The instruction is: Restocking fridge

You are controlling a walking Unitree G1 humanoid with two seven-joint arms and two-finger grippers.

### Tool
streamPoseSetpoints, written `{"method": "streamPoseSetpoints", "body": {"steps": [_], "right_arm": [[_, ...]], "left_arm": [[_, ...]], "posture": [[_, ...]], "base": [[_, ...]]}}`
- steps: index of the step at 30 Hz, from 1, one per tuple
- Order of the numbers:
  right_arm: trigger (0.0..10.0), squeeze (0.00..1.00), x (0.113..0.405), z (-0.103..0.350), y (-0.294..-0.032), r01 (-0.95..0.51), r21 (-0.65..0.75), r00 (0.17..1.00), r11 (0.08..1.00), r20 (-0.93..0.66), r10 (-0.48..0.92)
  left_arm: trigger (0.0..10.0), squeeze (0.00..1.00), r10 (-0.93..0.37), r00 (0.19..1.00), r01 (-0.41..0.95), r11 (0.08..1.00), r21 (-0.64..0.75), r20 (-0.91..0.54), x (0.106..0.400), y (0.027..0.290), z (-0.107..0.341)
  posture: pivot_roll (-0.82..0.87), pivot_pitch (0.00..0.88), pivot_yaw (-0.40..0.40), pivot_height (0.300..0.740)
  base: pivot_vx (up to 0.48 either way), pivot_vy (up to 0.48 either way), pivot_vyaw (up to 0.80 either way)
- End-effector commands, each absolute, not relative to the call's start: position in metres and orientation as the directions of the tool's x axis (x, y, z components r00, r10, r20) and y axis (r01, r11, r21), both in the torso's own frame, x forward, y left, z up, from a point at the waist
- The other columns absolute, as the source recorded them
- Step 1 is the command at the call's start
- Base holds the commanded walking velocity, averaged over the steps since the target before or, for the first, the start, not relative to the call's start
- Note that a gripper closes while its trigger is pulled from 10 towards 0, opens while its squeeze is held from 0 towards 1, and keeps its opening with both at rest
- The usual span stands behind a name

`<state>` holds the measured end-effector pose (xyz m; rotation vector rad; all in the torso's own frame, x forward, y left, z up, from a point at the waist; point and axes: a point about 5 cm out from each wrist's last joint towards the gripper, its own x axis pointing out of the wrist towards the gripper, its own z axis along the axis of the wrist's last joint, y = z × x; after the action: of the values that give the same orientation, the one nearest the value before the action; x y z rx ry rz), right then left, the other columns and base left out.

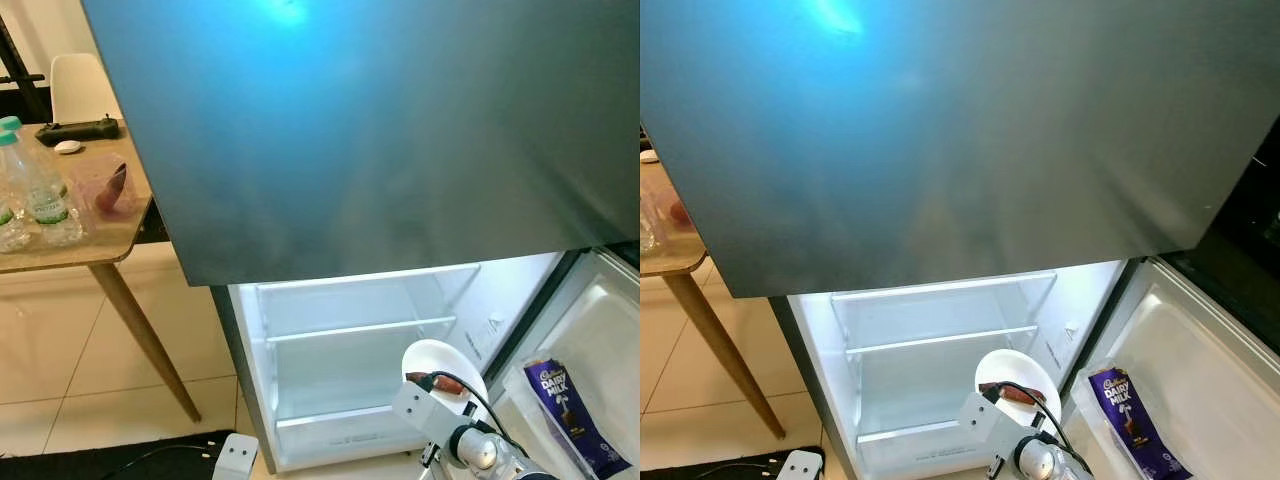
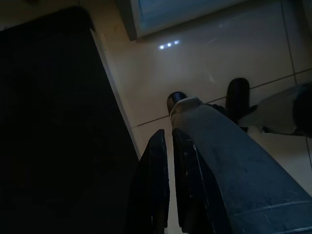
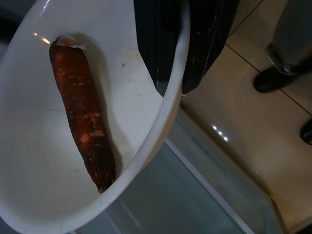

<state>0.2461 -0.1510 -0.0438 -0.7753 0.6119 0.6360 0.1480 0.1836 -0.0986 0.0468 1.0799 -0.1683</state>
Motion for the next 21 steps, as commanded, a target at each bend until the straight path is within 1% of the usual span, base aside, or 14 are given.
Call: {"method": "streamPoseSetpoints", "body": {"steps": [1, 2, 9, 11, 12, 13, 18, 21], "right_arm": [[10.0, 0.0, 0.252, -0.039, -0.149, -0.718, -0.454, 0.66, 0.527, -0.683, 0.312], [10.0, 0.0, 0.252, -0.038, -0.148, -0.722, -0.453, 0.658, 0.523, -0.682, 0.318], [10.0, 0.0, 0.254, -0.036, -0.137, -0.748, -0.43, 0.639, 0.505, -0.673, 0.374], [10.0, 0.0, 0.254, -0.035, -0.13, -0.77, -0.424, 0.621, 0.477, -0.668, 0.409], [10.0, 0.0, 0.254, -0.035, -0.13, -0.77, -0.424, 0.621, 0.477, -0.668, 0.409], [10.0, 0.0, 0.254, -0.033, -0.125, -0.787, -0.423, 0.607, 0.45, -0.663, 0.438], [10.0, 0.0, 0.258, -0.028, -0.116, -0.8, -0.433, 0.598, 0.415, -0.641, 0.482], [10.0, 0.0, 0.263, -0.021, -0.106, -0.811, -0.443, 0.584, 0.381, -0.611, 0.533]], "left_arm": [[10.0, 0.0, -0.098, 0.452, 0.175, 0.984, -0.019, -0.887, 0.146, 0.187, -0.099], [10.0, 0.0, -0.09, 0.454, 0.173, 0.985, -0.012, -0.886, 0.147, 0.188, -0.099], [10.0, 0.0, -0.087, 0.457, 0.165, 0.986, -0.012, -0.885, 0.147, 0.188, -0.099], [10.0, 0.0, -0.089, 0.456, 0.169, 0.986, -0.012, -0.885, 0.147, 0.188, -0.099], [10.0, 0.0, -0.089, 0.456, 0.169, 0.986, -0.012, -0.885, 0.147, 0.188, -0.099], [10.0, 0.0, -0.09, 0.455, 0.172, 0.985, -0.012, -0.886, 0.147, 0.188, -0.099], [10.0, 0.0, -0.094, 0.462, 0.185, 0.983, -0.007, -0.882, 0.148, 0.188, -0.098], [10.0, 0.0, -0.087, 0.5, 0.171, 0.985, 0.0, -0.861, 0.158, 0.189, -0.094]], "posture": [[-0.03, 0.0, -0.022, 0.74], [-0.03, 0.0, -0.022, 0.74], [-0.04, 0.0, -0.023, 0.74], [-0.04, 0.0, -0.023, 0.74], [-0.04, 0.0, -0.023, 0.74], [-0.04, 0.0, -0.024, 0.74], [-0.04, 0.0, -0.024, 0.74], [-0.04, 0.0, -0.024, 0.74]], "base": [[0.0, -0.409, 0.0], [0.0, -0.409, 0.0], [0.0, 0.0, 0.0], [0.0, 0.0, 0.0], [0.0, 0.0, 0.0], [0.0, 0.0, 0.0], [0.0, 0.0, 0.0], [0.0, 0.0, 0.0]]}}
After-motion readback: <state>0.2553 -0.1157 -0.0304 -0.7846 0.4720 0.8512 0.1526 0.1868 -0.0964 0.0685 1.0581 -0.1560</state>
